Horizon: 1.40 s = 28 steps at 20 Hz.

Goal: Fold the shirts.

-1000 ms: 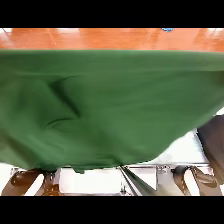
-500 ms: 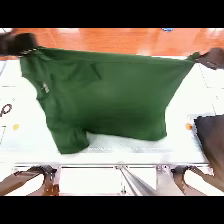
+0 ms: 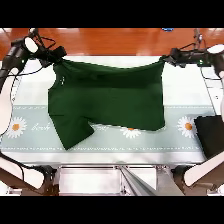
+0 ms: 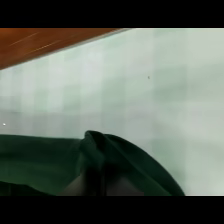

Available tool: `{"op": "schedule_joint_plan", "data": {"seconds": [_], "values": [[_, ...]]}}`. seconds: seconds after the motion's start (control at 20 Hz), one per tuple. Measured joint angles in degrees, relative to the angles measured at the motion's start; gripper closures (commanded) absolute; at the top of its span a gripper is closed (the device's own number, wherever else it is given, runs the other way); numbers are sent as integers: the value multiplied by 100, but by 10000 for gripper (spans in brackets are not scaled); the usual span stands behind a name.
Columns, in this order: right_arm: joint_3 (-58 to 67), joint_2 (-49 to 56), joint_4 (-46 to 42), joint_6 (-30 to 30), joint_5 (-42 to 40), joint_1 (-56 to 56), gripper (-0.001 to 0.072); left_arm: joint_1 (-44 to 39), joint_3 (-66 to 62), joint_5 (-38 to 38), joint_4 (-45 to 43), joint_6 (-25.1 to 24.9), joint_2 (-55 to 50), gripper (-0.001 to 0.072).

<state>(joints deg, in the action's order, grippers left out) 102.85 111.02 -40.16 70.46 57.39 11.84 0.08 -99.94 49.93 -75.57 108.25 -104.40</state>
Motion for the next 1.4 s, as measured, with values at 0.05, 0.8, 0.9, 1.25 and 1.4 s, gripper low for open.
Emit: {"op": "schedule_joint_plan", "data": {"seconds": [0.05,0.8,0.9,1.25,1.4], "values": [[175,162,-28,33,-9,-39,685,79,-107,37,208,-15,-164,689],[404,243,-1054,470,2669,420,685,1040,-437,2013,2225,-2332,-704,688],[160,243,-1163,531,2824,398,685,1069,-437,2339,2188,-2435,-791,688],[-258,188,-1335,951,2946,232,304,1104,-437,3272,1917,-2249,-1099,196],[-275,-208,-1408,1259,2931,463,304,1233,-437,3620,1331,-1969,-796,196]]}}
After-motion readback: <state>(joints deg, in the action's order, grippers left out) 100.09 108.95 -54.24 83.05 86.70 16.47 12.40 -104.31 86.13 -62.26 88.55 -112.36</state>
